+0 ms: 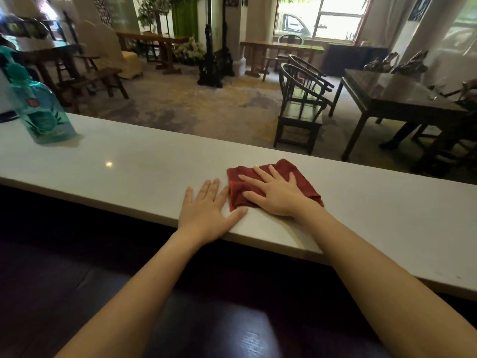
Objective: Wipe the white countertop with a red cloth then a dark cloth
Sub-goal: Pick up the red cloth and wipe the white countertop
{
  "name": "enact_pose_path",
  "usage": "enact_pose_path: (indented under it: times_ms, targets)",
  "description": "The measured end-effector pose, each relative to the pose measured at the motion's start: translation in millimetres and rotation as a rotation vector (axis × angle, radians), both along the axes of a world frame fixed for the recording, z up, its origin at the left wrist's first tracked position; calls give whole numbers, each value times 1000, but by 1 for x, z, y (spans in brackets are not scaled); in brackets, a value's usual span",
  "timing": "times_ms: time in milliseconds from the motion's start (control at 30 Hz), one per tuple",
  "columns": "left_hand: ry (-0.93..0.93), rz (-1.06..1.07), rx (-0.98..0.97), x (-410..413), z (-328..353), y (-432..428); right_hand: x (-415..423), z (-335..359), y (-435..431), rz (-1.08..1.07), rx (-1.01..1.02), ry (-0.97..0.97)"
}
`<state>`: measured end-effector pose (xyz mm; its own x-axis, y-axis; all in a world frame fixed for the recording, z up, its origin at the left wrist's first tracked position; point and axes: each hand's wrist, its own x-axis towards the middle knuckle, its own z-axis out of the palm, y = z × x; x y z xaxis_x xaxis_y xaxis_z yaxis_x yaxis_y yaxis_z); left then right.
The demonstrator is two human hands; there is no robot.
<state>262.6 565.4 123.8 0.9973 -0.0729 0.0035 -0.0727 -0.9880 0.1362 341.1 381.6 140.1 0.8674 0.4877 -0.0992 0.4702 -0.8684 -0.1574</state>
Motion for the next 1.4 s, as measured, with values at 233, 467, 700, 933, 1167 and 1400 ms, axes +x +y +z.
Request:
enact_pose_path:
  times_ms: [233, 467, 700, 933, 1167, 1400]
  targets:
    - [26, 8, 10, 2, 2, -1, -41, 0, -26, -67, 14, -6]
    - [32, -6, -5, 2, 2, 1, -89, -2, -62, -95, 10, -15]
    - [56, -17, 21, -1, 5, 0, -127, -5, -90, -184, 12, -51]
    - [42, -77, 11, -7, 23, -22, -134, 10, -115, -100, 34, 50]
    - [-131, -520, -29, -62, 17, -135, -149, 5, -152, -117, 18, -60]
    - [-273, -509, 31, -88, 8, -151, -182, 5, -179, -115, 176, -46]
